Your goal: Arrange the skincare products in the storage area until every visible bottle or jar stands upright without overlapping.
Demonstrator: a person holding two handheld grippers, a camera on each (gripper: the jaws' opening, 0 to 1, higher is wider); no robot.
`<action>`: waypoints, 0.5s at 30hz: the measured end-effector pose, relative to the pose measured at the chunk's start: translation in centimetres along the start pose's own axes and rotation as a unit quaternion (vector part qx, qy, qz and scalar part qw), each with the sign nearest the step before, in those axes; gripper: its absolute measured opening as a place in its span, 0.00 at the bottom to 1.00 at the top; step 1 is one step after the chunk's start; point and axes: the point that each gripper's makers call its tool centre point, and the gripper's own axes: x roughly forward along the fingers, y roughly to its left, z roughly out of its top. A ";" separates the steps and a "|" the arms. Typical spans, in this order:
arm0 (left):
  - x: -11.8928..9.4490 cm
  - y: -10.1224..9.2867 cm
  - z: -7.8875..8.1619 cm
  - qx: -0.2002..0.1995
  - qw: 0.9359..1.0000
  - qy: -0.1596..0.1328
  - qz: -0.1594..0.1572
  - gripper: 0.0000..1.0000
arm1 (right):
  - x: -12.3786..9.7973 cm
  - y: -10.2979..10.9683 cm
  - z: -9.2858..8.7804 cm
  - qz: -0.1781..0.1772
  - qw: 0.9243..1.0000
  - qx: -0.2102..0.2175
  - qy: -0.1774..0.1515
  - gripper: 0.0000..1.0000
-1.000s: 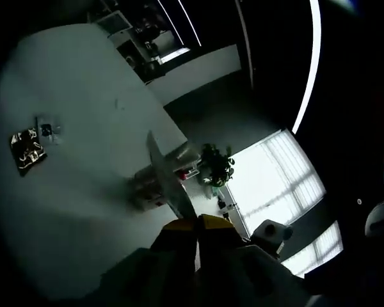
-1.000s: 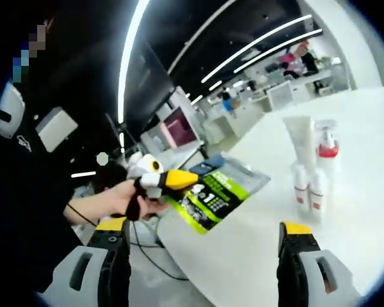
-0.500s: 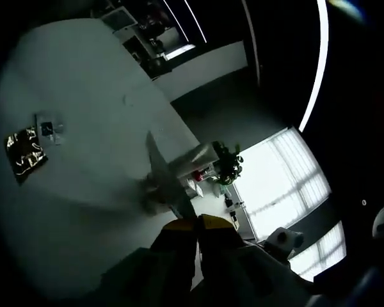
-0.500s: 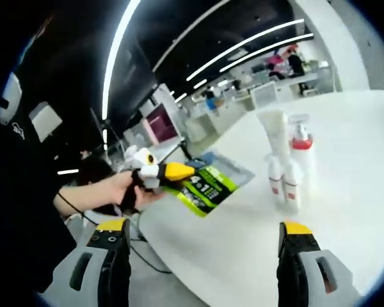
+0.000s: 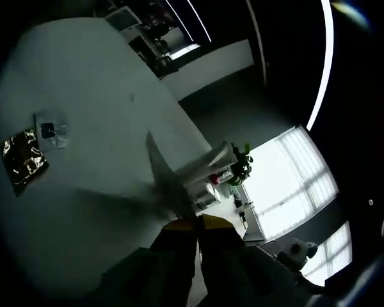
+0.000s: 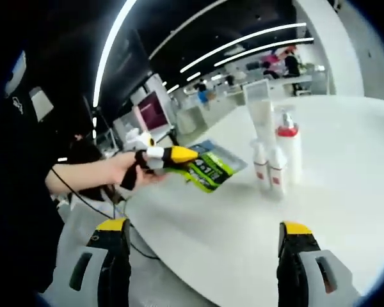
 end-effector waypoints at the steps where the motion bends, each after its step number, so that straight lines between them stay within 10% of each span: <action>1: 0.2 0.2 0.0 0.001 1.000 0.001 0.003 0.01 | 0.0 0.0 0.0 0.000 1.000 0.000 0.000 0.99; 15: 2.9 2.8 0.9 0.006 1.000 0.000 0.009 0.01 | 0.0 -1.4 -1.1 -0.033 0.999 0.003 0.004 0.99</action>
